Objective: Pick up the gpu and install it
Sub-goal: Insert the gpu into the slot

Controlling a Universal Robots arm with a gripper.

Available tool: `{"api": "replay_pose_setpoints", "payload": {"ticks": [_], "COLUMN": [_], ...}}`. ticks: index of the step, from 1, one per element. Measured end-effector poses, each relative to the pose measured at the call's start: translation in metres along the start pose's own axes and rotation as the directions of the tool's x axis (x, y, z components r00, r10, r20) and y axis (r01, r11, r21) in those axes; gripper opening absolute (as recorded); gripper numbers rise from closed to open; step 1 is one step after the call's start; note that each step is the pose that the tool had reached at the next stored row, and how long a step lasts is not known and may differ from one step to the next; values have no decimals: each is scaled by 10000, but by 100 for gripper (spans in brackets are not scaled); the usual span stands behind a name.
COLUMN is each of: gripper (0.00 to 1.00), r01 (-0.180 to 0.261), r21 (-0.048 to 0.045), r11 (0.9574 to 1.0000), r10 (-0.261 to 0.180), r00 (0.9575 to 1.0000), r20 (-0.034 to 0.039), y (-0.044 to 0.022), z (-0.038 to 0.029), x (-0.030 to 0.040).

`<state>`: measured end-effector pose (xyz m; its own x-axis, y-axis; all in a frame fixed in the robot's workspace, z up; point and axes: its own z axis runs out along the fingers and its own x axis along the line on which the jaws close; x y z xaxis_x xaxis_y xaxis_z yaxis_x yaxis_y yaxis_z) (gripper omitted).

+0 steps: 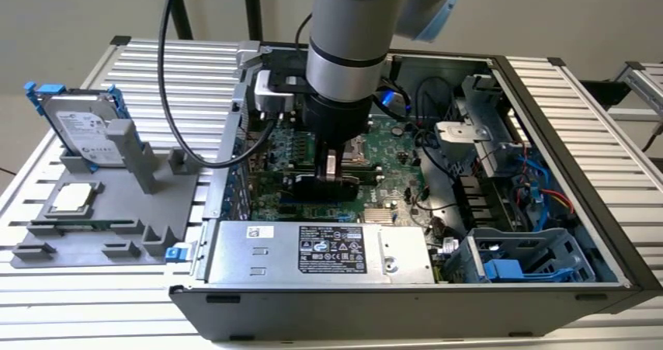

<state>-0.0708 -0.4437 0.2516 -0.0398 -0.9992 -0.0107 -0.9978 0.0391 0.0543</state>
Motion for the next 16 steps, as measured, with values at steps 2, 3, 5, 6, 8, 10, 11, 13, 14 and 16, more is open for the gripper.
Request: {"api": "replay_pose_setpoints", "payload": {"ticks": [2,3,5,6,8,10,11,13,14,16], "gripper": [0,0,0,0,0,0,0,0,0,0], "r01": [0,1,1,1,-2,-2,-2,0,0,0], "r21": [0,-1,2,-3,-4,-2,-2,-1,-1,0], "r11": [10000,10000,10000,10000,10000,10000,10000,10000,10000,10000], "r10": [0,-1,-1,-1,2,2,2,0,0,0], "r00": [10000,10000,10000,10000,10000,10000,10000,10000,10000,10000], "r20": [0,-2,4,-6,-2,-4,-3,-1,0,0], "y": [0,-1,-2,-3,-3,-3,-4,-4,-4,-5], "z": [4,11,41,54,76,80,80,82,82,83], "x": [0,0,0,1,1,1,1,1,1,1]}}
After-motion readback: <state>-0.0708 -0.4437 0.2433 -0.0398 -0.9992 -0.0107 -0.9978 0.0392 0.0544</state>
